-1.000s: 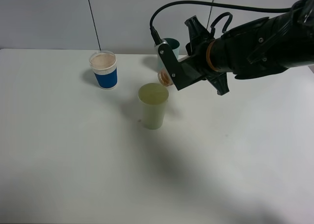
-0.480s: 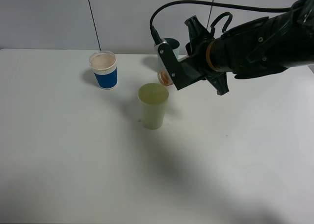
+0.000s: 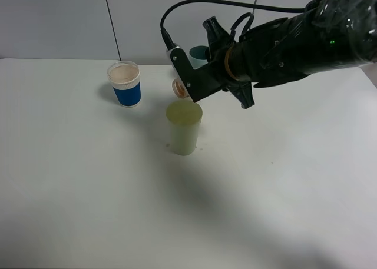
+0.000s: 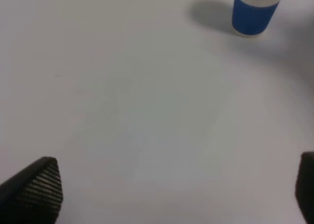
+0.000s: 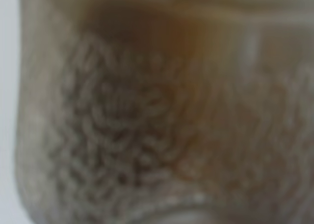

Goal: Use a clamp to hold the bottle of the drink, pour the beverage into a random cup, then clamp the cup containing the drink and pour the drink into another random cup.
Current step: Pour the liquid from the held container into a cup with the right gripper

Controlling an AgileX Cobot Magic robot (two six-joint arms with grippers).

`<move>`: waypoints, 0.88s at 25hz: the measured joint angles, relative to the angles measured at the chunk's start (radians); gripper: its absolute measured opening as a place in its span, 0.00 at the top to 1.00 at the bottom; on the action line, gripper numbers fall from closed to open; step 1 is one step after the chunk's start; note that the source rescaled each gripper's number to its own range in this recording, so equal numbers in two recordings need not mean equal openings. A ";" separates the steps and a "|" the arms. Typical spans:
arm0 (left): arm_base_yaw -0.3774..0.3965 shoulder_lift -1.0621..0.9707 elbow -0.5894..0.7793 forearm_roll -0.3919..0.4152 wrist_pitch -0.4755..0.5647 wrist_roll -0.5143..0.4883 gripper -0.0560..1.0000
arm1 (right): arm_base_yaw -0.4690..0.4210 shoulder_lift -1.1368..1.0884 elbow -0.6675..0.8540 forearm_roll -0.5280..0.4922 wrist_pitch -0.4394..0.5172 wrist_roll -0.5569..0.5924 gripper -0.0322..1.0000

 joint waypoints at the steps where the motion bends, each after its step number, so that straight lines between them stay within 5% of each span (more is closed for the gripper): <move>1: 0.000 0.000 0.000 0.000 0.000 0.000 0.00 | 0.000 0.000 0.000 0.000 0.002 0.000 0.97; 22: 0.000 0.000 0.000 0.000 0.000 0.000 0.00 | 0.000 0.000 0.000 -0.068 0.031 -0.026 0.97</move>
